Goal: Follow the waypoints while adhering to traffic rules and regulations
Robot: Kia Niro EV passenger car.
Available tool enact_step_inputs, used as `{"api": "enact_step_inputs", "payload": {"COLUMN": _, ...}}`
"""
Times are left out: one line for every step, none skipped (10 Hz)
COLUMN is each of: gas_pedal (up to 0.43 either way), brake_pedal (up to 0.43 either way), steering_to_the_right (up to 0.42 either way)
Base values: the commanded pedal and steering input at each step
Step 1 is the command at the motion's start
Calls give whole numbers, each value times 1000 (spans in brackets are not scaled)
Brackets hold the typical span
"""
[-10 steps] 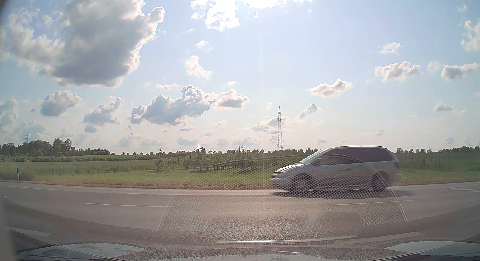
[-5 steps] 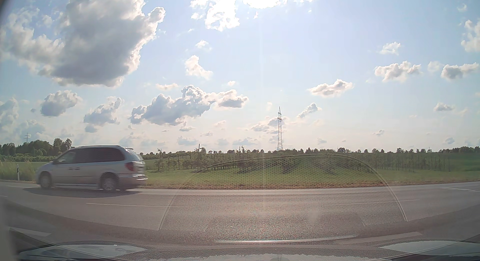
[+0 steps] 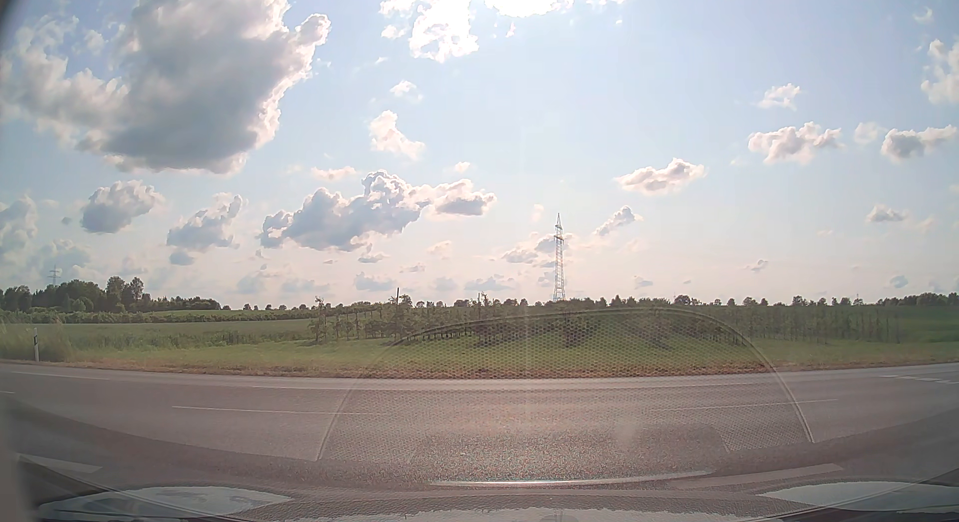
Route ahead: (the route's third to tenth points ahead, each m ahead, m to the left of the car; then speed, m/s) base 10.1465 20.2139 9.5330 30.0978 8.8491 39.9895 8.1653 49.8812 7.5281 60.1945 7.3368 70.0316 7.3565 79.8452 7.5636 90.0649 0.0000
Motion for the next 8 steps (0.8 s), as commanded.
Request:
{"api": "enact_step_inputs", "payload": {"gas_pedal": 0, "brake_pedal": 366, "steering_to_the_right": 0}}
{"api": "enact_step_inputs", "payload": {"gas_pedal": 0, "brake_pedal": 366, "steering_to_the_right": 0}}
{"api": "enact_step_inputs", "payload": {"gas_pedal": 0, "brake_pedal": 366, "steering_to_the_right": 0}}
{"api": "enact_step_inputs", "payload": {"gas_pedal": 0, "brake_pedal": 366, "steering_to_the_right": 0}}
{"api": "enact_step_inputs", "payload": {"gas_pedal": 0, "brake_pedal": 366, "steering_to_the_right": 0}}
{"api": "enact_step_inputs", "payload": {"gas_pedal": 0, "brake_pedal": 366, "steering_to_the_right": 0}}
{"api": "enact_step_inputs", "payload": {"gas_pedal": 0, "brake_pedal": 372, "steering_to_the_right": 0}}
{"api": "enact_step_inputs", "payload": {"gas_pedal": 0, "brake_pedal": 366, "steering_to_the_right": 0}}
